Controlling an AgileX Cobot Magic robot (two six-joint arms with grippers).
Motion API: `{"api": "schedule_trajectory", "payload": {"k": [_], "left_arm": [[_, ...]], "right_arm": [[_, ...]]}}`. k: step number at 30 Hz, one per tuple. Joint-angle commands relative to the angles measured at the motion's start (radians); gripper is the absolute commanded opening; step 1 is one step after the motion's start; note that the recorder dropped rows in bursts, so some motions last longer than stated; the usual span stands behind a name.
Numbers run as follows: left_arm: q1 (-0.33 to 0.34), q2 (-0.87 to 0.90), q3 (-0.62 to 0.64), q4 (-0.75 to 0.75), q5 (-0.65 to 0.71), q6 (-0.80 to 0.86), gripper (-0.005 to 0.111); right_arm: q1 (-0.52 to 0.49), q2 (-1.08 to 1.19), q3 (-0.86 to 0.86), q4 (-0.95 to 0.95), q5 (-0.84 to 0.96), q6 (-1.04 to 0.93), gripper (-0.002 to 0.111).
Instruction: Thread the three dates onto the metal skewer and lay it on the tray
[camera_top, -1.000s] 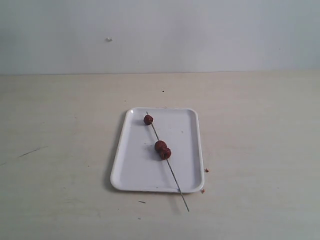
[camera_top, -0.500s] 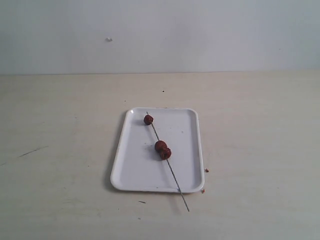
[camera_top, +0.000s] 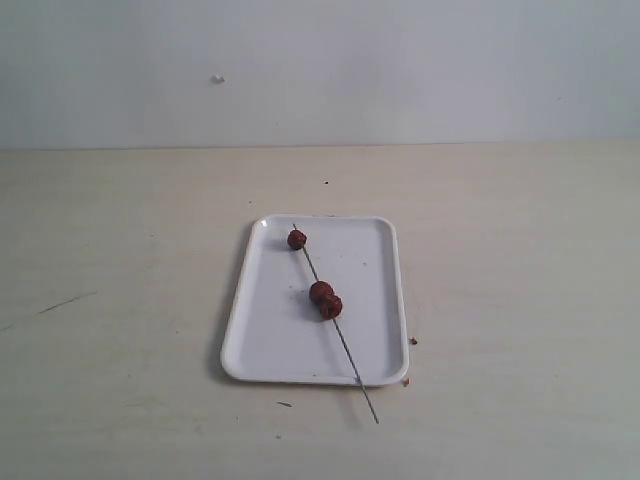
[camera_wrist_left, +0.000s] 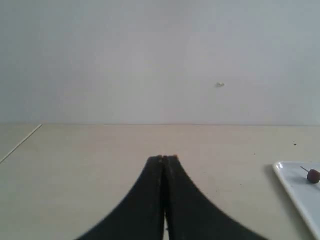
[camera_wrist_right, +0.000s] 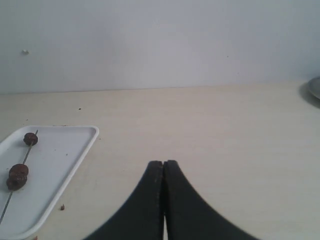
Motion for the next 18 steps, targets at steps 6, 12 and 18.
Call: {"api": "schedule_trajectory", "payload": {"k": [6, 12, 18], "left_arm": [[0.003, -0.006, 0.028, -0.001, 0.22, 0.003, 0.0], [0.003, -0.006, 0.028, -0.001, 0.22, 0.003, 0.0], [0.003, -0.006, 0.028, -0.001, 0.22, 0.003, 0.0]], "right_arm": [[-0.005, -0.007, 0.005, 0.0, -0.003, 0.0, 0.0], [-0.005, -0.007, 0.005, 0.0, -0.003, 0.0, 0.0], [-0.005, -0.007, 0.005, 0.0, -0.003, 0.0, 0.0]]}}
